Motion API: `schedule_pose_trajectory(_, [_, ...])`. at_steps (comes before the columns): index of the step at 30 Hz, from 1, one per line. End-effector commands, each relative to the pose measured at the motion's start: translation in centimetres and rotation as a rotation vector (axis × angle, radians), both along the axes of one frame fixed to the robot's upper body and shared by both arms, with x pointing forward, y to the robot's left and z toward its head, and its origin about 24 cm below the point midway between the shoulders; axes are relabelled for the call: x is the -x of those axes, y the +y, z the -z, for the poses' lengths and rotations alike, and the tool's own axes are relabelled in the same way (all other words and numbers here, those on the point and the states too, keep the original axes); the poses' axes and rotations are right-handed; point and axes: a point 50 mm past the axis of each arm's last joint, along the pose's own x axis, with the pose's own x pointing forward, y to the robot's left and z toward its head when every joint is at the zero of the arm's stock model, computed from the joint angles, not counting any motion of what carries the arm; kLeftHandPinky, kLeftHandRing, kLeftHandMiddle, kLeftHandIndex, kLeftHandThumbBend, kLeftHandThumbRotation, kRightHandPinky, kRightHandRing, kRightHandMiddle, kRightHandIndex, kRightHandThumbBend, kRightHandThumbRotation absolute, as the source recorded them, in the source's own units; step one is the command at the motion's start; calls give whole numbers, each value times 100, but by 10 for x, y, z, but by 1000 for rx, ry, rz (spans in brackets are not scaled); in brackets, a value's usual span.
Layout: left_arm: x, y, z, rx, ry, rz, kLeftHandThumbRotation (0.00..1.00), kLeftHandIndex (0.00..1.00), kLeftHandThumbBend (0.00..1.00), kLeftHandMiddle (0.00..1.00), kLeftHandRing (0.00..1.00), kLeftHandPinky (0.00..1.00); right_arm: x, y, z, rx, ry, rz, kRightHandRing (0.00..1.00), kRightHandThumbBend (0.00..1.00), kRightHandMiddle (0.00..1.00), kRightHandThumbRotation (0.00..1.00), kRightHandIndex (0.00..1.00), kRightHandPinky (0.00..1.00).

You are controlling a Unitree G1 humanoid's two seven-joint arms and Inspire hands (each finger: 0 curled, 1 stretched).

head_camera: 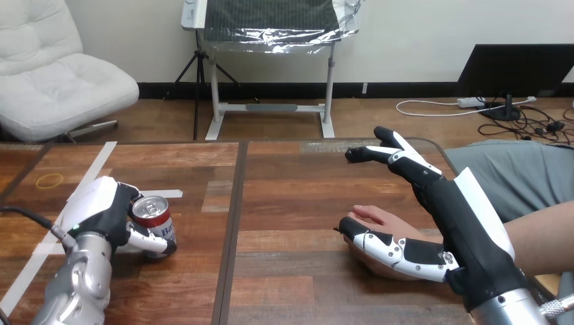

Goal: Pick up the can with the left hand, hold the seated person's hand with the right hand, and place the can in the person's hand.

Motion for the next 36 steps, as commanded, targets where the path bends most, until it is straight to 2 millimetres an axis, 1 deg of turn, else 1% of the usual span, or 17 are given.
schedule_pose_trajectory(1, [-12,-2,-24,0,-137,34,0,52,76,50,43,37,-5,2,-20,-4,-100,-19,96,59,97,0,76,93])
schedule_pose_trajectory(20, [-9,-3,-22,69,-238,34,0,53,74,50,44,38,-5,2,-19,3,-103,-18,97,59,96,0,76,94])
schedule_pose_trajectory(36, [-9,-3,-21,105,-281,21,0,53,72,50,45,40,-5,1,-18,5,-100,-16,96,58,96,0,76,94])
